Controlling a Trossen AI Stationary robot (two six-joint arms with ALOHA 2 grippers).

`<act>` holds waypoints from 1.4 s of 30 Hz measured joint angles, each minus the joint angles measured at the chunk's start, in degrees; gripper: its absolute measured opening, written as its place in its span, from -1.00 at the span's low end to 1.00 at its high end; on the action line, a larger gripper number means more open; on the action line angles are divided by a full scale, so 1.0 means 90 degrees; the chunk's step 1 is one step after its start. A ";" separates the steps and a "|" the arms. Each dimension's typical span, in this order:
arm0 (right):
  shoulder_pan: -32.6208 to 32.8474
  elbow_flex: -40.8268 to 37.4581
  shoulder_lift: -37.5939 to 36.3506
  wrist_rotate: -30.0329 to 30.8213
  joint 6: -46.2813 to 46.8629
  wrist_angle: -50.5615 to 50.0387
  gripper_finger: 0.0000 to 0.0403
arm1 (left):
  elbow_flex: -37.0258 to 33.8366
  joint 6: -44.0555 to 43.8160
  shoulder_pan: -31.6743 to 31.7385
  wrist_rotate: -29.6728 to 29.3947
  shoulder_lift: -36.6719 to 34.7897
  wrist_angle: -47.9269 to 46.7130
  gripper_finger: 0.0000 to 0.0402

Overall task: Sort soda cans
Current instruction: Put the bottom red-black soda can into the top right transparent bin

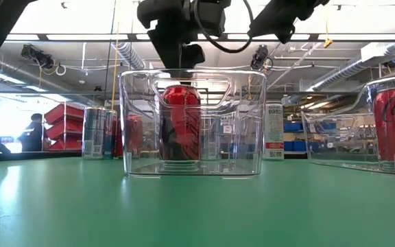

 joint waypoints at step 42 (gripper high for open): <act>-0.0092 0.0167 0.2629 0.0809 0.0079 0.3453 0.30 | -0.8857 -0.0836 0.0447 -0.0308 -0.6021 1.2207 0.03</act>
